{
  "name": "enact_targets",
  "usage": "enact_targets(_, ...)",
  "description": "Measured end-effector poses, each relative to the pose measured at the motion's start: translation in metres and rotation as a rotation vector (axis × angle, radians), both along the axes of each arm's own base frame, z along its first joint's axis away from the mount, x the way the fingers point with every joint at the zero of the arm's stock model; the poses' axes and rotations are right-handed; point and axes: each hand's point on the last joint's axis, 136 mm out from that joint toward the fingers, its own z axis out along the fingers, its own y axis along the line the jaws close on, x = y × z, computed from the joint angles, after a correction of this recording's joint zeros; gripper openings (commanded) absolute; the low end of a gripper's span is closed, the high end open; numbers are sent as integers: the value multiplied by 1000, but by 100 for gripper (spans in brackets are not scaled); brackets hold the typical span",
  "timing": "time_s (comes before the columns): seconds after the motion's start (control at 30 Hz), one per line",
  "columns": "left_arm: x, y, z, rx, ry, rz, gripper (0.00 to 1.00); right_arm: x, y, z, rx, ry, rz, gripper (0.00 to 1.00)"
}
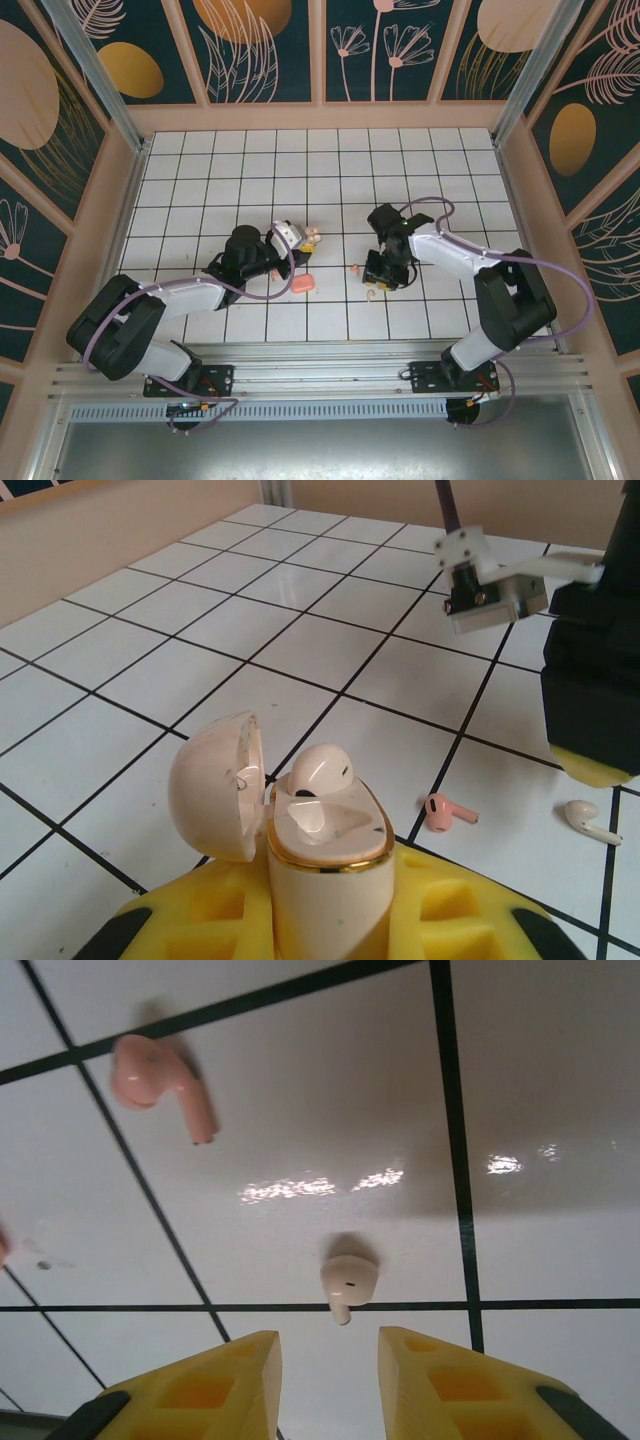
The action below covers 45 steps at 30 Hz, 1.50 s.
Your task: Insert the wireless bluetooth earbuds into the charging case
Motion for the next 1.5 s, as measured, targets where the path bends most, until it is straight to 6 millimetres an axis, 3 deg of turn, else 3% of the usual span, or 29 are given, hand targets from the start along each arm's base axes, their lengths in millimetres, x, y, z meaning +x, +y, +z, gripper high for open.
enact_targets(0.5, 0, 0, 0, -3, 2, 2, 8, -12, 2, -28, -52, 89, 39, 33)
enact_targets(1.2, 1, 1, 0, -5, 6, 10, 7, -9, 6, -33, -43, 71, 53, 21)
enact_targets(1.33, -3, 2, -1, -21, 2, 10, 7, -2, 9, -26, -5, -9, 41, 20)
enact_targets(1.5, -10, 3, -2, -58, -3, 7, 7, 28, 26, 17, 104, -228, 26, 20)
